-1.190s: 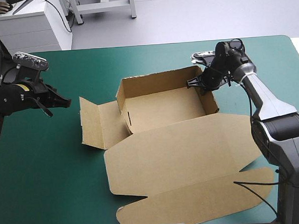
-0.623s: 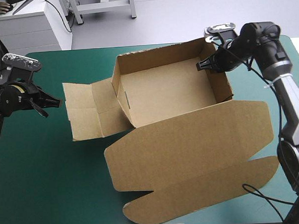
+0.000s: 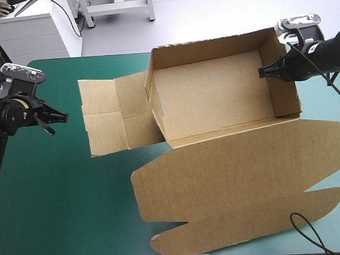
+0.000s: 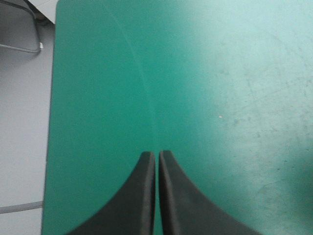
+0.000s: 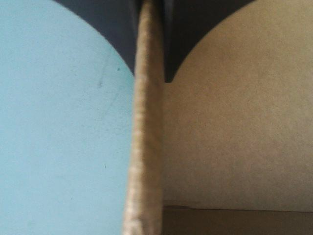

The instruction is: Fold the box

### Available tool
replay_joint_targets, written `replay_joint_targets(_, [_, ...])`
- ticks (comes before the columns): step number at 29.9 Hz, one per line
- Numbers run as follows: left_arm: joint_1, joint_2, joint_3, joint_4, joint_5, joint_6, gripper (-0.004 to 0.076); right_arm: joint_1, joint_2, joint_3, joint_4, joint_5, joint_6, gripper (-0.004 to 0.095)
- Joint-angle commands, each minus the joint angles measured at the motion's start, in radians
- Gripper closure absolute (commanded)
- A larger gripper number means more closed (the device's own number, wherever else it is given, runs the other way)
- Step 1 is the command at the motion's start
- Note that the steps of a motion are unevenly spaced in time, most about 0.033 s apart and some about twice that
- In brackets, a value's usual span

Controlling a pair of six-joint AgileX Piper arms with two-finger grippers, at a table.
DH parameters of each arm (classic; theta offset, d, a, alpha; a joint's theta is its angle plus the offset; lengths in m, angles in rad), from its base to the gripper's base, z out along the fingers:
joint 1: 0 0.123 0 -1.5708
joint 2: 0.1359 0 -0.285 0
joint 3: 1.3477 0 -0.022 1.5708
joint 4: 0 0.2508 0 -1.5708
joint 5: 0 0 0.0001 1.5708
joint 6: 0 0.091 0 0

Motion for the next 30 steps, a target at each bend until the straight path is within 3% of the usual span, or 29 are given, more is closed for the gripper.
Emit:
replay_joint_targets(1, [0.001,-0.020,0.028,-0.081,-0.111,-0.013,0.0715,-0.008,-0.057,-0.026,0.042,-0.008,-0.006,0.0927])
replay_joint_targets(9, [0.001,0.030,0.222,-0.306,-0.386,0.006,0.0715,-0.009,-0.075,-0.026,0.061,-0.012,-0.014,0.0927])
replay_joint_targets(13, [0.001,0.065,0.254,-0.493,-0.397,0.043,0.0715,-0.009,-0.075,-0.026,0.059,-0.018,-0.014,0.0927])
replay_joint_targets(20, [0.001,0.083,0.254,-0.951,-0.341,0.410,0.0715,-0.009,-0.075,-0.026,0.057,-0.028,-0.014,0.0927])
replay_joint_targets(26, [0.001,0.083,0.254,-1.336,-0.106,0.780,0.0715,-0.009,-0.075,-0.026,0.023,-0.035,-0.012,0.0927])
replay_joint_targets(30, [0.001,0.083,0.254,-1.492,0.019,0.862,0.0715,-0.009,-0.075,-0.026,0.022,-0.044,-0.012,0.0927])
